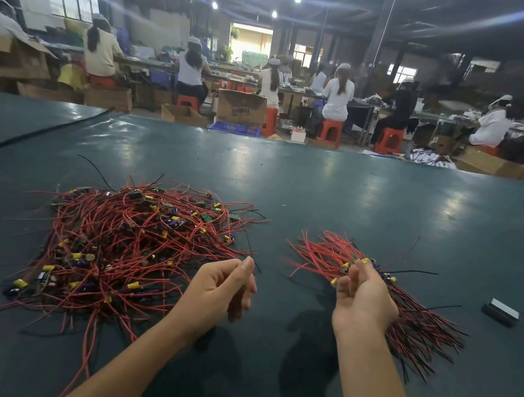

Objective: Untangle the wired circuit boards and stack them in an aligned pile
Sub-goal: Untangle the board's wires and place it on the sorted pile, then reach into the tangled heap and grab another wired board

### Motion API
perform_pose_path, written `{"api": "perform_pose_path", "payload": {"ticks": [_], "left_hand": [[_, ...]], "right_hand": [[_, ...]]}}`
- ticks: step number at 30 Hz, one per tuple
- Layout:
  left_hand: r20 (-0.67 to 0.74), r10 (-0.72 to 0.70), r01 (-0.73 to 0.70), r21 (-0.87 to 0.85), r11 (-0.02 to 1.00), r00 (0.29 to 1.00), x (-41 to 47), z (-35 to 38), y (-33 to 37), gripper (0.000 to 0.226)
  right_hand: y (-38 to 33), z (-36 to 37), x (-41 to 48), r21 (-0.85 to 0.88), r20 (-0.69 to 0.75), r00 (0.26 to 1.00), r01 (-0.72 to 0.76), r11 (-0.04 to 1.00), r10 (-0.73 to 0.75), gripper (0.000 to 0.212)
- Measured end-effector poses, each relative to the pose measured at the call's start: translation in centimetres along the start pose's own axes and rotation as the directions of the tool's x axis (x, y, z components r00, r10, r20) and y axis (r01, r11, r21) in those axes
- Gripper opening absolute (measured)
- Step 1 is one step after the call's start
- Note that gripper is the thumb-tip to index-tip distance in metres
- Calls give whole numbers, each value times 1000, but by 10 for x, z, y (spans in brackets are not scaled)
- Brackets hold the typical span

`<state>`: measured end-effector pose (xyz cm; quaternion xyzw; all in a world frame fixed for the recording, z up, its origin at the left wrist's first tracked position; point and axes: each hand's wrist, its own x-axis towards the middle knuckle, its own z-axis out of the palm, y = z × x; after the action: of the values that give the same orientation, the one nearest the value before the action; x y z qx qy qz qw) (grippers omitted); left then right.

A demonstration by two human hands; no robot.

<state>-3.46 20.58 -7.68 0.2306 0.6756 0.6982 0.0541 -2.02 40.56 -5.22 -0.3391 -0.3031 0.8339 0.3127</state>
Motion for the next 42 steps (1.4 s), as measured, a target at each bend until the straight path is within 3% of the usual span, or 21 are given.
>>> {"api": "perform_pose_path", "payload": {"ticks": [2,3,5,6,8,12,14,19,23,26,31,38,42], "left_hand": [[-67,168,-150,213,965,984,-2,-2,-1,45],[-79,319,-262,405,876,944,-1,-6,-2,41],[-8,572,-389,726,567,820,0,-13,-4,31],[19,628,-388,800,457,778,2,-18,-3,26],[-27,625,-279,879,386,780,5,-27,-3,21],[-280,286,157,909,387,917,9,-47,-17,38],[-323,147,254,898,358,935,9,-54,-25,51],[-308,146,249,913,323,940,12,-53,-28,50],[-309,144,226,881,416,940,12,-56,-26,41],[-317,133,237,877,417,939,13,-55,-26,39],[-337,284,163,853,497,898,12,-50,-21,19],[-402,147,271,803,530,904,12,-54,-27,29],[-347,201,207,839,504,916,13,-49,-27,29]], "right_hand": [[-2,0,-5,51,-16,1000,20,998,-20,14],[-3,0,-7,64,-13,1000,26,998,-25,13],[-1,0,-13,50,27,999,25,998,-27,8],[1,1,-17,31,62,998,23,999,-25,5],[8,5,-26,-6,136,990,27,1000,-26,16],[23,8,-37,-73,231,972,46,996,-28,31],[28,7,-40,-122,264,964,45,992,-11,26],[37,7,-45,-165,298,954,42,985,9,21],[40,6,-47,-190,314,949,50,981,13,19],[42,6,-48,-204,319,948,46,978,22,19],[45,5,-49,-232,338,940,42,972,40,17],[49,4,-50,-267,346,936,40,963,58,17],[49,4,-50,-272,344,937,36,962,62,17]]}}
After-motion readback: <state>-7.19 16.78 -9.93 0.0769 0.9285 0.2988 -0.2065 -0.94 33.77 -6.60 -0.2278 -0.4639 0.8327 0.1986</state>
